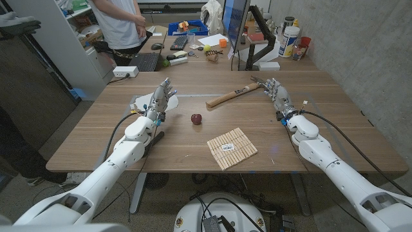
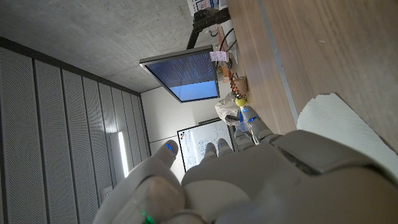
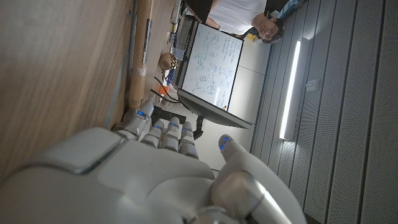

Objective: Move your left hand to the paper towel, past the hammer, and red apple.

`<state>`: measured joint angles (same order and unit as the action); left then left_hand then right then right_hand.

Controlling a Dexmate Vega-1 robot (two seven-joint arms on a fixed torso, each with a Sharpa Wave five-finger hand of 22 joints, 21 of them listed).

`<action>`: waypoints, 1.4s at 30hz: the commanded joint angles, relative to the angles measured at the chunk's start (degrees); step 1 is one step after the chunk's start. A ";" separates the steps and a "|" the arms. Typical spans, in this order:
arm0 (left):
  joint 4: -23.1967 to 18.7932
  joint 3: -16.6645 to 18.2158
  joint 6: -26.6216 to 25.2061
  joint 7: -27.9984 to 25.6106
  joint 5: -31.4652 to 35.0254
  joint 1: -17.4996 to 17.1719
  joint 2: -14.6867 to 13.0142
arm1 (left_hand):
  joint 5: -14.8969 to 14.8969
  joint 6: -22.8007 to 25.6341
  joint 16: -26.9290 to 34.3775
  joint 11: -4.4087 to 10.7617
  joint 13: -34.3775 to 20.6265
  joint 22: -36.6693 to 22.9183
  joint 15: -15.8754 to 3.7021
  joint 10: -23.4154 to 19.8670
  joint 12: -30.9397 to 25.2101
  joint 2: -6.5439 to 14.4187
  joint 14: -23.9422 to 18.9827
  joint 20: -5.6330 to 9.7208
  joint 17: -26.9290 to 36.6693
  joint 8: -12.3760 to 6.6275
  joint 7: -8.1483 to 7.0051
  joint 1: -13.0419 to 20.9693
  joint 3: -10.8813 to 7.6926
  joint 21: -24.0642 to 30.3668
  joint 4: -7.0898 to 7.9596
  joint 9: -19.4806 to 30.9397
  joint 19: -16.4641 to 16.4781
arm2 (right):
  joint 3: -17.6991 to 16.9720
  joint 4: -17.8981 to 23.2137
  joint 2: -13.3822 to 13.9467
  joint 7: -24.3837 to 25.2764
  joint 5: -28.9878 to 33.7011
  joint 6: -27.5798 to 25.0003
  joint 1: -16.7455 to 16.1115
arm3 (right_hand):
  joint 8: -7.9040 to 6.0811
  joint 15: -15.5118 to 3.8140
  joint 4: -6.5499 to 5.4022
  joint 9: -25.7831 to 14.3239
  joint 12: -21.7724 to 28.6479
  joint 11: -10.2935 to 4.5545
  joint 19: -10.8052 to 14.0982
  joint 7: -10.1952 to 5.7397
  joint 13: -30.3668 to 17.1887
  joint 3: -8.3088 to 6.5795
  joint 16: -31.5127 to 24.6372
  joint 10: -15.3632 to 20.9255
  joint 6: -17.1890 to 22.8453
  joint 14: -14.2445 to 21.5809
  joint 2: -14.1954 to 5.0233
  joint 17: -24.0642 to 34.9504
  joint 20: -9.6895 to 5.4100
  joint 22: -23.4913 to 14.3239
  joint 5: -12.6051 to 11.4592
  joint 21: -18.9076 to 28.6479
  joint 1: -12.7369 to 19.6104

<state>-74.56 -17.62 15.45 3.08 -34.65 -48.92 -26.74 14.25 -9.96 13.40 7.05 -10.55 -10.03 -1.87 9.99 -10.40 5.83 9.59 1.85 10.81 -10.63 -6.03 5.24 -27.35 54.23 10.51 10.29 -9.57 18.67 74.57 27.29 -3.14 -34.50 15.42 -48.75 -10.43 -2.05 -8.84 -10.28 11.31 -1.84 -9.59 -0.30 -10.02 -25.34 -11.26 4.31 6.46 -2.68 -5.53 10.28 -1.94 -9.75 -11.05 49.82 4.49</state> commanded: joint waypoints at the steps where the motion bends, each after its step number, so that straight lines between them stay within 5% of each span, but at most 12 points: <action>1: -1.12 8.02 -3.85 4.16 8.73 -1.91 6.01 | 0.39 -5.04 0.32 0.23 -0.19 -0.31 -5.02 2.41 -0.27 4.71 8.66 4.72 0.16 -0.31 -0.42 0.24 -0.40 0.76 0.02 0.22 -12.47 | -7.42 0.57 -5.64 -3.77 6.02 -2.99 -1.60 | -0.39 -2.47 0.06 -0.23 0.37 -0.20 -2.00 -0.10 -0.28 -0.34 -0.26 0.50 0.48 -0.51 -4.97 0.29 -6.67 -0.18 -0.36 0.43 0.26; 10: -2.87 12.19 -4.55 5.33 14.77 -3.10 9.38 | 0.40 -4.15 0.48 0.19 -0.18 -0.30 -4.38 1.98 -0.39 4.62 8.09 3.20 0.13 -0.66 -1.03 0.17 -0.71 0.44 -0.07 0.24 -12.96 | -11.22 0.60 -8.56 -6.26 9.28 -4.27 -2.20 | -0.39 -2.43 0.04 -0.23 0.36 -0.07 -1.93 -0.09 -0.28 -0.34 -0.27 0.49 0.50 -0.49 -4.94 0.29 -6.66 -0.18 -0.35 0.30 0.27; 27: -5.80 16.23 -4.04 4.30 21.51 -4.98 10.98 | 0.54 -1.51 0.90 -0.07 -0.12 -0.25 -1.97 0.64 -0.60 4.16 6.04 -0.69 0.02 -1.33 -1.81 0.59 -1.63 0.09 -0.50 0.30 -12.64 | -14.58 0.52 -11.12 -8.56 11.98 -5.00 -2.74 | -0.36 -2.47 0.01 -0.23 0.36 -0.03 -1.83 -0.10 -0.28 -0.26 -0.26 0.52 0.46 -0.48 -4.85 0.28 -6.60 -0.20 -0.32 -0.05 0.24; 42: -6.99 17.61 -2.36 1.92 25.52 -5.92 10.08 | 0.70 -0.18 0.62 -0.32 -0.12 -0.23 -2.30 0.06 -0.60 3.90 5.78 -0.49 -0.10 -1.55 -1.90 1.40 -2.40 -0.13 -1.05 0.32 -12.22 | -15.31 0.57 -12.14 -8.95 13.19 -5.21 -2.67 | -0.38 -2.41 -0.01 -0.23 0.35 -0.15 -1.70 -0.06 -0.28 -0.18 -0.25 0.54 0.52 -0.47 -4.80 0.28 -6.55 -0.21 -0.31 -0.33 0.19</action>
<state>-80.67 -1.13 11.87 6.63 -12.32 -54.15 -16.25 14.65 -9.93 13.86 6.84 -10.53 -10.13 -1.86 9.76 -10.63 6.34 9.59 1.09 10.66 -11.91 -7.70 5.79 -29.23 54.23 9.58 10.55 -9.65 4.16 75.12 16.06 -11.64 -22.27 10.39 -51.44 -10.42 -2.05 -8.83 -10.27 11.31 -2.03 -9.59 -0.30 -10.00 -25.33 -11.25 4.51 6.45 -2.67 -5.53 10.26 -1.94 -9.74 -11.04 49.57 4.49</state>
